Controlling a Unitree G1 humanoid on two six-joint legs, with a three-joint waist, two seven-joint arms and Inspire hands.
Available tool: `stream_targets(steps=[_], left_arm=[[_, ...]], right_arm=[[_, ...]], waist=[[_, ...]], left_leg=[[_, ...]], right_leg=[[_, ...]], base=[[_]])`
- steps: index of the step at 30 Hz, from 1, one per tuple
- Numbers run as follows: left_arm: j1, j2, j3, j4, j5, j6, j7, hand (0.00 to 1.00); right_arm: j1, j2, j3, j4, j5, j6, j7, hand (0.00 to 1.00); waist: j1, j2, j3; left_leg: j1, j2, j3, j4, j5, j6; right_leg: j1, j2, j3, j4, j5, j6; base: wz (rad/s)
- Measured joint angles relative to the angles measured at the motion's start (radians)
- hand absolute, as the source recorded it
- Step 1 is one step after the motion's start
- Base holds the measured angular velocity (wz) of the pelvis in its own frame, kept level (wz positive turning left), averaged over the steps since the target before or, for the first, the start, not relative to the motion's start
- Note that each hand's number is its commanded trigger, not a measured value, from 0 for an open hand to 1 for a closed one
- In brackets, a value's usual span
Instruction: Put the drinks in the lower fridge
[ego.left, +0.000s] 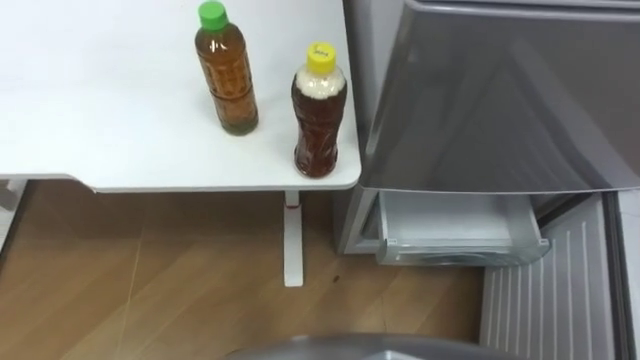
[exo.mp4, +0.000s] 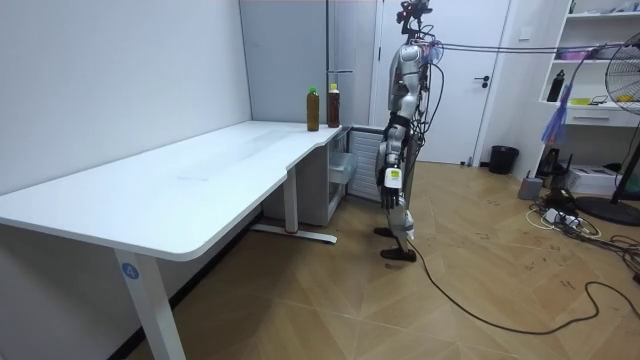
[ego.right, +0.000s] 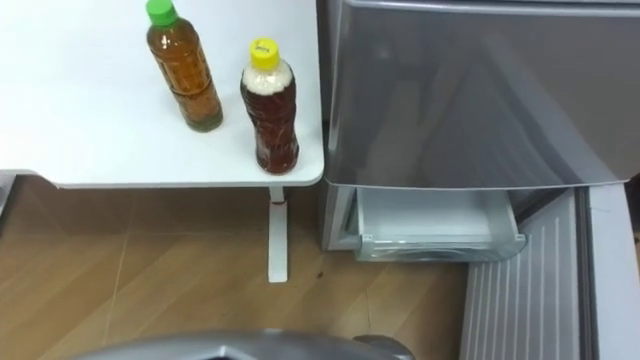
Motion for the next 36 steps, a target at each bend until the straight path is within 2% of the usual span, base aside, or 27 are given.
stream_targets(steps=[2,3,6,8,11,15,18,21,24,26,28,31,33,36], left_arm=[[-0.001,0.001,0.04,-0.048,-0.132,-0.021,0.086,0.0],[-0.001,0.001,0.052,-0.06,-0.164,-0.031,0.106,0.0],[0.007,-0.001,0.107,-0.174,-0.319,-0.076,0.211,0.0],[0.009,0.0,0.145,-0.271,-0.417,-0.135,0.299,0.0],[0.008,0.004,0.146,-0.35,-0.434,-0.195,0.397,0.0],[0.012,0.003,0.148,-0.454,-0.432,-0.224,0.493,0.0],[0.013,0.005,0.144,-0.533,-0.428,-0.263,0.567,0.0],[0.011,0.004,0.143,-0.642,-0.401,-0.273,0.622,0.0],[0.002,0.007,0.147,-0.757,-0.293,-0.293,0.666,0.0],[-0.003,0.024,0.147,-0.828,-0.185,-0.314,0.68,0.0],[-0.004,0.031,0.147,-0.909,-0.152,-0.314,0.687,0.0],[-0.006,0.033,0.147,-1.041,-0.074,-0.318,0.682,0.0],[-0.01,0.036,0.145,-1.083,0.008,-0.319,0.664,0.0],[-0.01,0.039,0.122,-1.187,0.069,-0.32,0.601,0.0]], right_arm=[[-0.005,-0.001,0.0,0.0,0.038,-0.001,-0.005,0.0],[-0.005,-0.001,-0.001,0.0,0.047,-0.003,-0.009,0.0],[-0.001,-0.001,-0.003,-0.017,0.077,-0.025,-0.027,0.0],[0.002,-0.003,-0.027,-0.031,0.076,-0.043,-0.037,0.0],[-0.001,-0.005,-0.039,-0.034,0.07,-0.069,-0.051,0.0],[0.019,-0.005,-0.05,-0.069,0.056,-0.083,-0.067,0.0],[0.04,-0.005,-0.062,-0.099,0.056,-0.091,-0.083,0.0],[0.043,-0.004,-0.058,-0.098,0.05,-0.092,-0.09,0.0],[0.052,-0.004,-0.058,-0.098,0.045,-0.11,-0.091,0.0],[0.056,-0.004,-0.057,-0.097,0.047,-0.109,-0.088,0.0],[0.06,-0.004,-0.057,-0.092,0.047,-0.108,-0.087,0.0],[0.071,-0.004,-0.057,-0.093,0.049,-0.11,-0.075,0.0],[0.073,-0.003,-0.057,-0.096,0.034,-0.113,-0.06,0.0],[0.075,-0.006,-0.059,-0.086,0.034,-0.122,-0.043,0.0]], waist=[[0.008,-0.001,0.0006],[0.008,-0.002,0.0008],[0.021,0.002,-0.0012],[0.034,0.003,-0.0018],[0.034,0.007,-0.0027],[0.033,0.014,-0.0052],[0.027,0.021,-0.0085],[0.024,0.024,-0.0088],[0.028,0.024,-0.0085],[0.027,0.024,-0.0081],[0.02,0.024,-0.0079],[0.019,0.024,-0.0078],[0.01,0.025,-0.0077],[0.001,0.026,-0.0077]], left_leg=[[-0.002,0.0,-0.005,0.001,0.0,0.0],[-0.002,-0.001,-0.006,0.001,0.0,0.0],[-0.001,-0.002,-0.005,0.0,0.0,-0.001],[0.0,-0.001,-0.001,0.0,0.0,-0.001],[0.001,-0.001,0.0,-0.001,0.0,-0.001],[0.007,-0.002,0.001,-0.005,0.0,-0.001],[0.007,-0.002,0.001,-0.004,0.0,-0.001],[0.007,-0.002,0.0,0.0,0.0,-0.001],[0.007,-0.002,0.002,0.001,0.0,-0.001],[0.007,0.0,0.0,-0.001,0.0,-0.001],[0.005,-0.001,-0.008,0.0,0.0,-0.001],[0.004,-0.004,-0.013,0.001,0.0,-0.001],[0.003,-0.006,-0.019,0.003,0.0,-0.001],[-0.002,-0.006,-0.025,0.01,0.0,-0.001]], right_leg=[[-0.005,-0.002,-0.001,0.01,-0.003,-0.002],[-0.004,-0.002,-0.001,0.01,-0.003,-0.002],[-0.005,-0.001,0.0,0.01,-0.003,-0.002],[-0.007,-0.001,0.002,0.012,-0.003,-0.002],[-0.008,-0.001,0.005,0.012,-0.003,-0.002],[-0.004,0.0,0.002,0.013,-0.003,-0.002],[-0.004,-0.001,0.001,0.013,-0.003,-0.002],[-0.004,-0.002,0.0,0.016,-0.003,-0.002],[-0.007,-0.002,0.004,0.023,-0.004,-0.002],[-0.006,-0.004,0.002,0.028,-0.004,-0.004],[-0.005,-0.005,-0.001,0.027,-0.004,-0.004],[-0.005,-0.006,-0.004,0.028,-0.005,-0.004],[-0.004,-0.007,-0.008,0.025,-0.005,-0.004],[-0.003,-0.007,-0.016,0.012,-0.004,-0.004]], base=[[0.0],[0.0],[-0.02],[-0.05],[-0.01],[0.0],[0.0],[0.0],[-0.02],[0.0],[0.09],[0.03],[0.07],[0.06]])
